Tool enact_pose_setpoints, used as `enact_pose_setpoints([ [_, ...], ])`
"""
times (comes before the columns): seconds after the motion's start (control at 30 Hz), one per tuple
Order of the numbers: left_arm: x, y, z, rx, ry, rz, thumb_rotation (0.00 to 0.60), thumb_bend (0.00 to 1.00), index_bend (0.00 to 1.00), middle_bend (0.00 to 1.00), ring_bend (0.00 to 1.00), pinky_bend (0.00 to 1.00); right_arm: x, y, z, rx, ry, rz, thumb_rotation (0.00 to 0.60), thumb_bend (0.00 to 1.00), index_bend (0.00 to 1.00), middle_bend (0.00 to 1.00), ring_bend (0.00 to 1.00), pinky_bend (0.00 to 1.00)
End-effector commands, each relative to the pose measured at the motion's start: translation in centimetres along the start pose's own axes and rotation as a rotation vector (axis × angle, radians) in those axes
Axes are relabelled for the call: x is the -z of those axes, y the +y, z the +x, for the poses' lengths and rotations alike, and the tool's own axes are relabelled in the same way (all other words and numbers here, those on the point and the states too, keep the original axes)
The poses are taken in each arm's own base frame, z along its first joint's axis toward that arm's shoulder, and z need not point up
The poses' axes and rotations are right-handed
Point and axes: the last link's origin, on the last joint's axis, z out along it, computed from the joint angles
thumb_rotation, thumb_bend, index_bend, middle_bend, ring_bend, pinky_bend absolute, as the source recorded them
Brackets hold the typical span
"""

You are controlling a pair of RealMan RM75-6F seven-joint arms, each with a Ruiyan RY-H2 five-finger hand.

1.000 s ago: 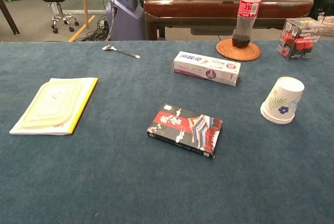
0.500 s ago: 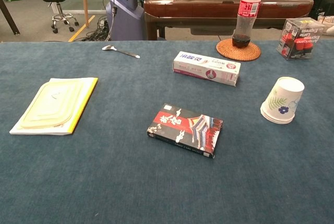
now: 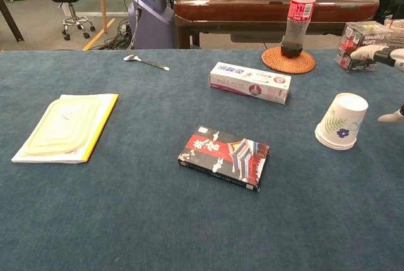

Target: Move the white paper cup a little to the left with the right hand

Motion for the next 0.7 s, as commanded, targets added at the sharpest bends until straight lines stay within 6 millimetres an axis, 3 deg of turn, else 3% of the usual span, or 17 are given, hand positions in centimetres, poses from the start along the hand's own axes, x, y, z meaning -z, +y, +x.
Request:
enact_pose_setpoints([
  [0.03,0.0,0.0,0.0,0.002,-0.004,0.002,0.6,0.29,0.31,0.39,0.32,0.53,-0.7,-0.3,-0.3,0.017,-0.007,-0.003,0.6,0.0,0.0,0.0,0.0,0.07],
  [0.7,0.1,-0.2,0.1,0.012,-0.021,0.017,0.6,0.29,0.32,0.39,0.32,0.53,-2.6,-3.5,-1.6,0.005,-0.005,0.032,0.6,0.0,0.0,0.0,0.0,0.07],
])
